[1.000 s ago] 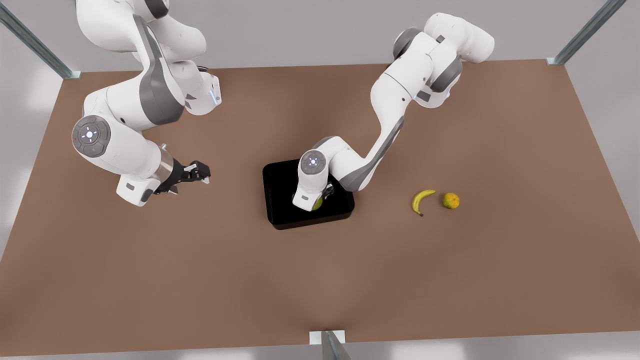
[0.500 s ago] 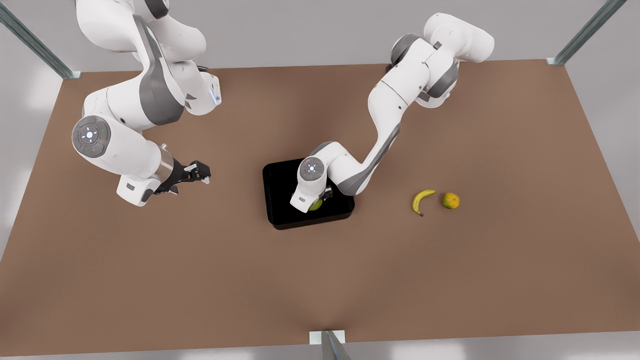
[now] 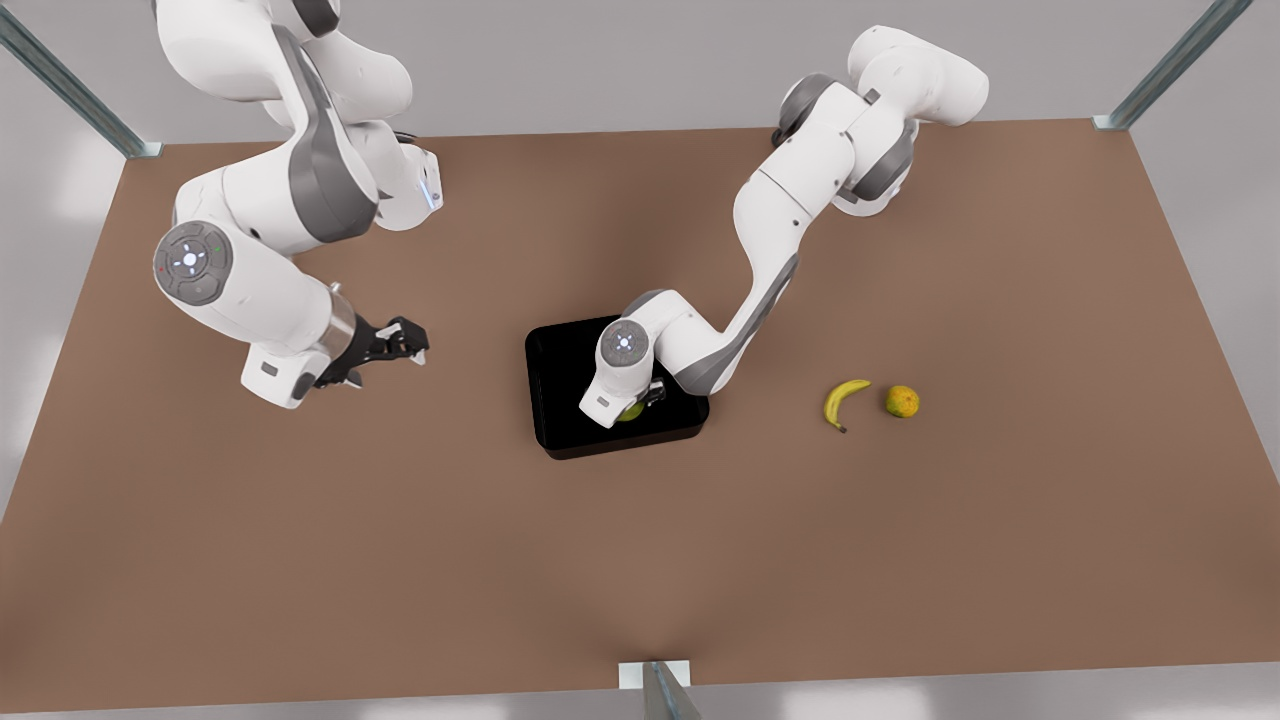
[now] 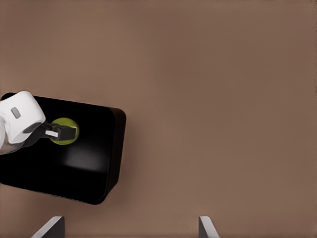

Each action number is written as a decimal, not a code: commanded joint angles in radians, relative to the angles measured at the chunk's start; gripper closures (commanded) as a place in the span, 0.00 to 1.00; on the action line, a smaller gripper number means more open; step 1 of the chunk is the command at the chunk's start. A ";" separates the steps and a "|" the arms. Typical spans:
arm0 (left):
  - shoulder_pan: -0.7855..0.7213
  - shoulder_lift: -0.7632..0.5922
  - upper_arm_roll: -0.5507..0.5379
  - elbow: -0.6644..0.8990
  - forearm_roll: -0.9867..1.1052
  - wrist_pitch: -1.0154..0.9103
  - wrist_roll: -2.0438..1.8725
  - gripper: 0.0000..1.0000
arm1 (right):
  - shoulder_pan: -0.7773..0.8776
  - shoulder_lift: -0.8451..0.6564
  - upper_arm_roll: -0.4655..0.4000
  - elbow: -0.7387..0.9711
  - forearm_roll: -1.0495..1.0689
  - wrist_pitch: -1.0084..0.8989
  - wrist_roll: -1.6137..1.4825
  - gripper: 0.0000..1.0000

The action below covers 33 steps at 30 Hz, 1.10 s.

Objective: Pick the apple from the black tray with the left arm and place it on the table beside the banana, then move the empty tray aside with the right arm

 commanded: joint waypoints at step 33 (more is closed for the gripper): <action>0.135 -0.142 -0.138 0.004 -0.006 -0.257 0.045 0.21 | -0.035 0.030 0.001 0.030 -0.007 0.013 -0.006 0.00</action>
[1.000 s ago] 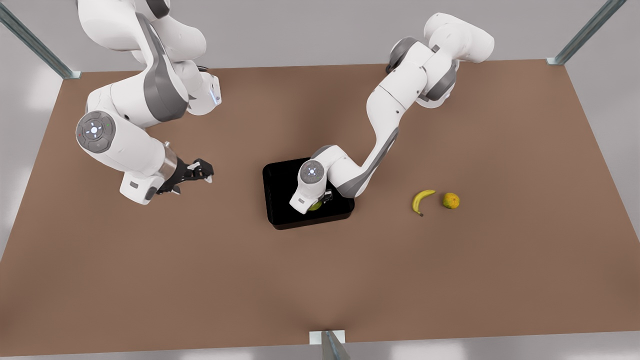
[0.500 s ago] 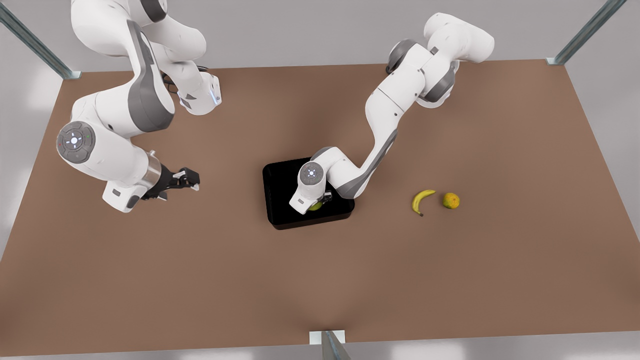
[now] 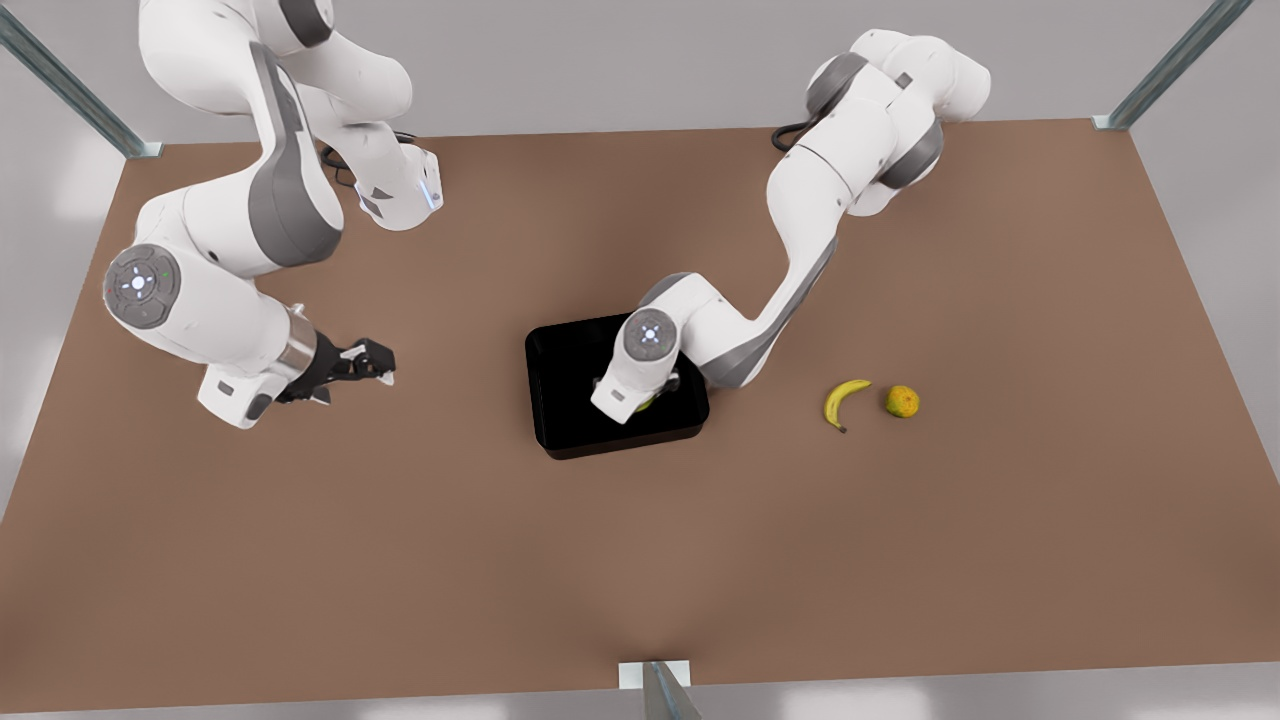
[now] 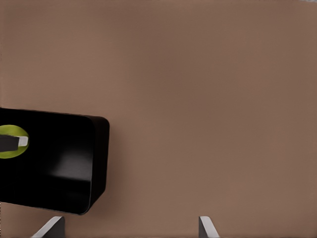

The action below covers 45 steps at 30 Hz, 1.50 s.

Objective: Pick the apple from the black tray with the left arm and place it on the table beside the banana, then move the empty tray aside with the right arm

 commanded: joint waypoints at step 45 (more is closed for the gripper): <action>0.391 -0.189 -0.051 0.105 0.046 -0.673 0.500 0.00 | 0.328 0.189 0.029 -0.532 0.044 0.771 0.305 0.00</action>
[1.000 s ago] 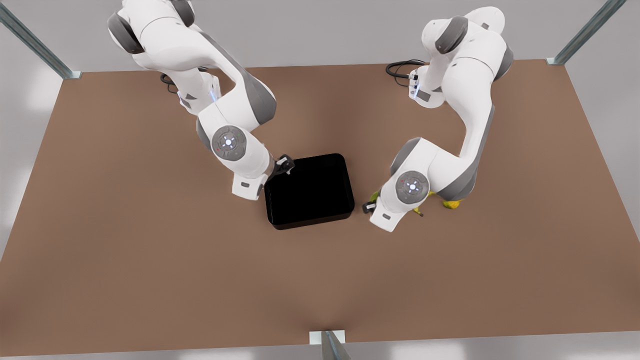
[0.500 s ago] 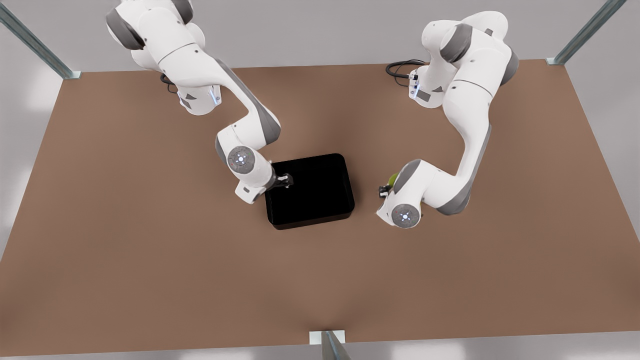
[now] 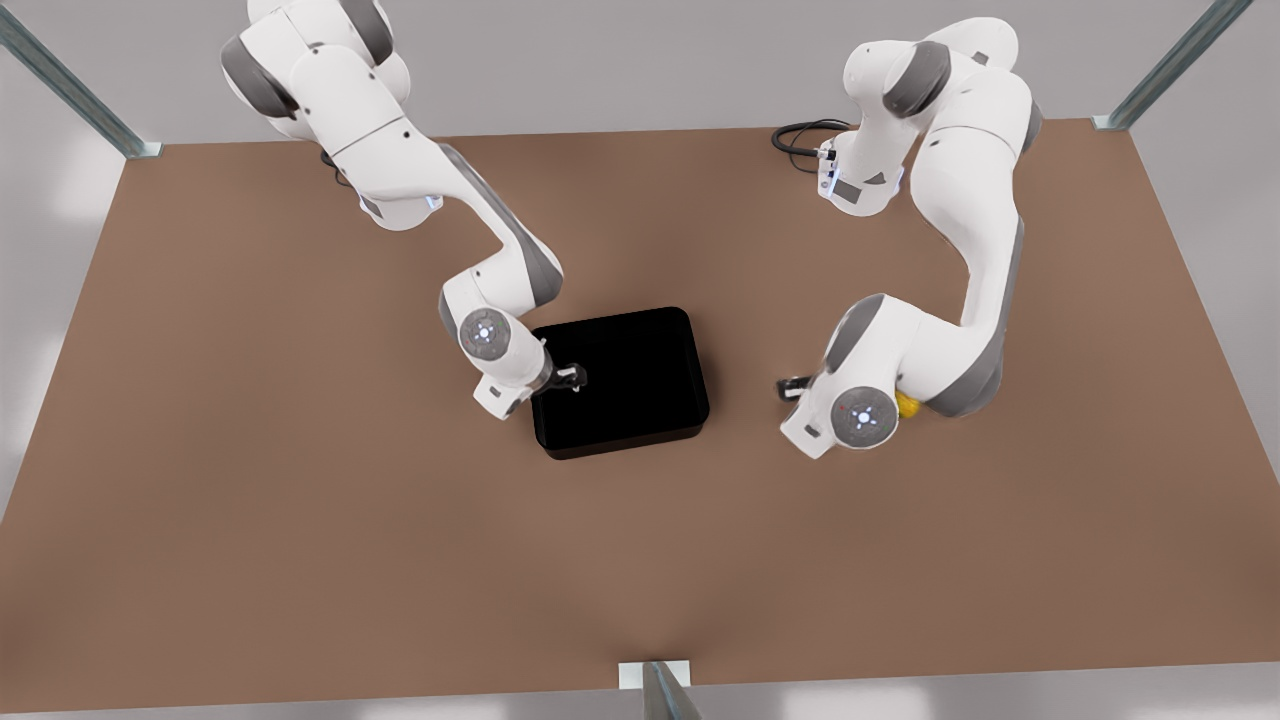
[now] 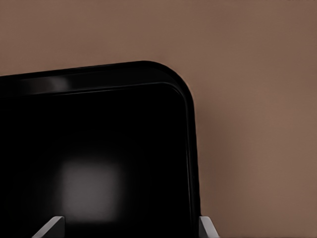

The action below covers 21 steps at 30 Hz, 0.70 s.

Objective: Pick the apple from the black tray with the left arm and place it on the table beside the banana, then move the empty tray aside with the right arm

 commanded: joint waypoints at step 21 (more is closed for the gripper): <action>0.121 -0.417 0.314 -0.401 -0.174 0.241 0.428 0.00 | 0.002 0.083 -0.037 -0.014 0.000 0.078 -0.171 0.39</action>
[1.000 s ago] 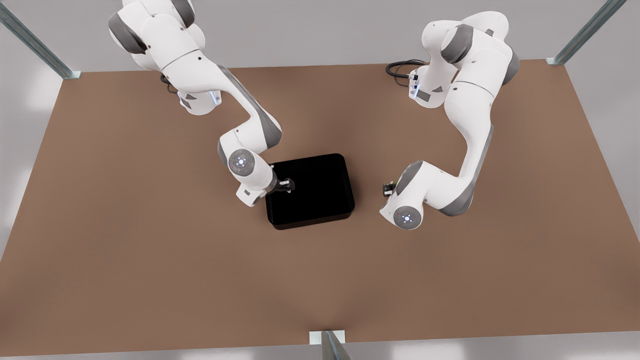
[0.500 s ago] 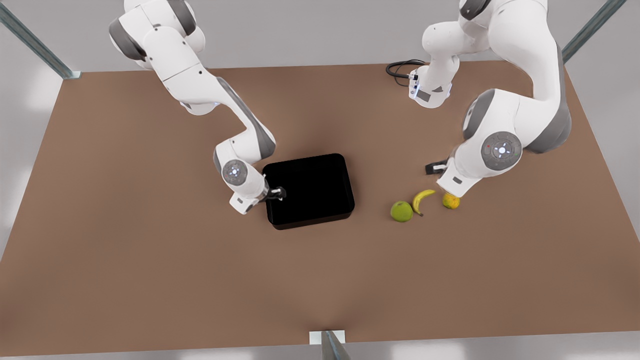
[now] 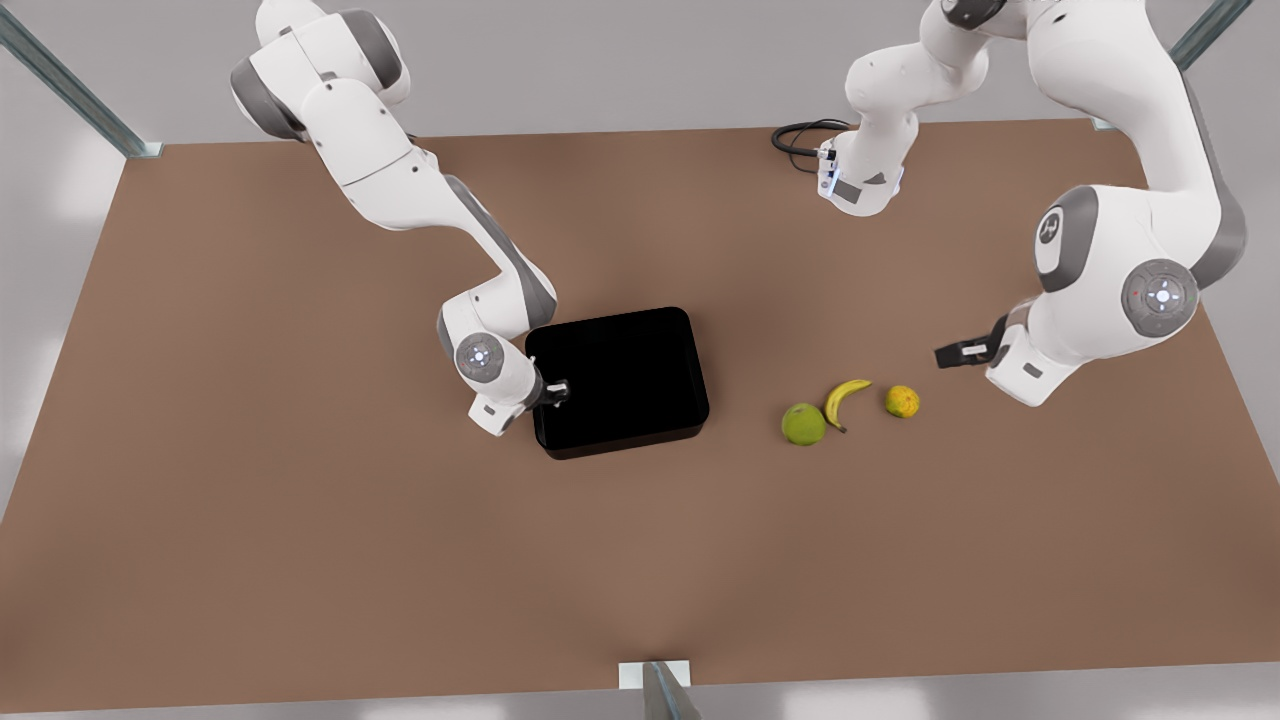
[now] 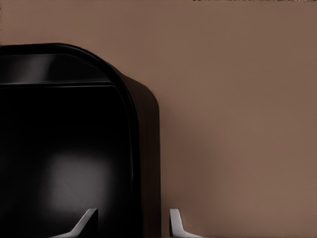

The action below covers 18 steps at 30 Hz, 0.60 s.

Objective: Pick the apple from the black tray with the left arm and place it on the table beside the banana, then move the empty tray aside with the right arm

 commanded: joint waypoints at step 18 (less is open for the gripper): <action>-0.203 -0.038 0.157 -0.040 -0.075 0.017 0.251 0.00 | -0.021 -0.160 0.005 0.054 0.056 -0.181 -0.044 0.85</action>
